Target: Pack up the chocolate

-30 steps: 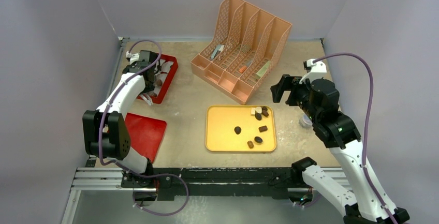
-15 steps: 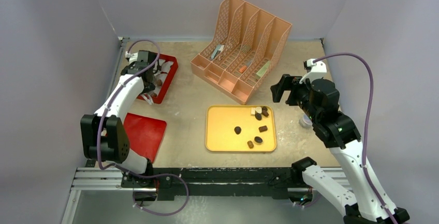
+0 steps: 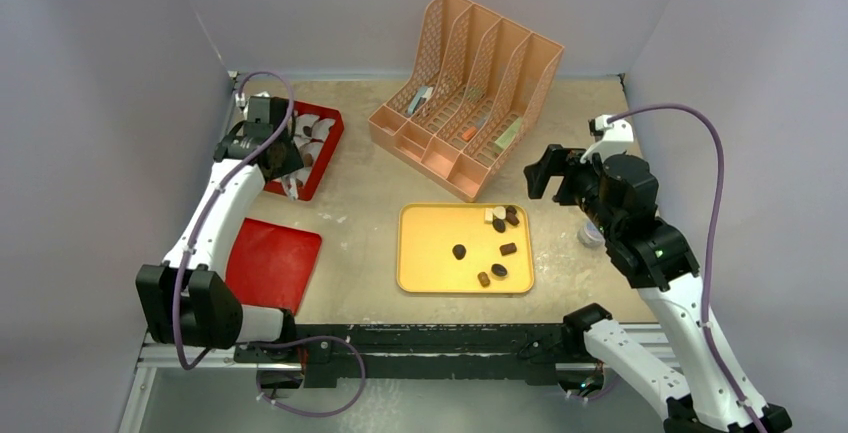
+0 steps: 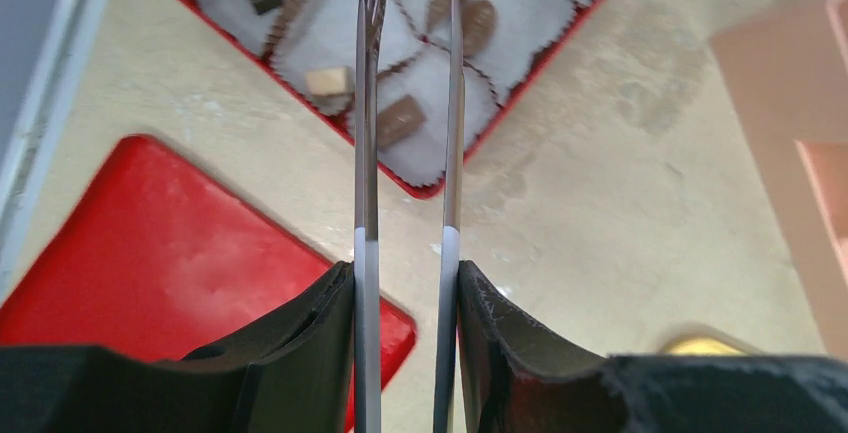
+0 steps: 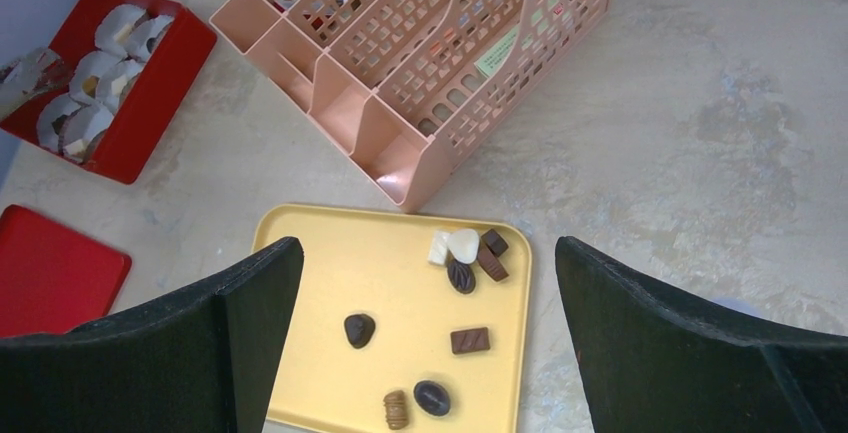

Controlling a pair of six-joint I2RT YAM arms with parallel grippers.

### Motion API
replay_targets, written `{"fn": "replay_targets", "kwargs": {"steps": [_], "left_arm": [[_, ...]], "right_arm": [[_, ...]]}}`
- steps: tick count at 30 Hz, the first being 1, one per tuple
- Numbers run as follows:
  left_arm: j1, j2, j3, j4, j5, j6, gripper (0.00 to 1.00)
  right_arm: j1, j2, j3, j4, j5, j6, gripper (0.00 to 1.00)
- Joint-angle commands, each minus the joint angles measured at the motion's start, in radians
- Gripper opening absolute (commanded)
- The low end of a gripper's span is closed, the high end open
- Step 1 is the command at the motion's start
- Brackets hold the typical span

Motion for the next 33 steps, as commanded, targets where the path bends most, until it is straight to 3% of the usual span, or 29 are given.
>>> {"fn": "replay_targets", "kwargs": {"steps": [1,8,20,33], "left_arm": [[0.007,-0.057,0.052,0.033,0.204,0.019,0.37],[-0.081,-0.115,0.051,0.037,0.264,-0.018,0.37],[-0.413,-0.111,-0.017,0.097,0.105,-0.155,0.37],[-0.550,0.004,-0.197,0.230,-0.083,-0.250,0.37]], "right_arm": [[-0.002,-0.019,0.006,0.008,0.030,0.007,0.98],[-0.002,-0.020,-0.007,-0.040,0.051,-0.008,0.98],[-0.002,-0.042,0.011,-0.040,0.077,0.007,0.97],[-0.002,-0.038,0.034,-0.043,0.085,0.010,0.97]]}}
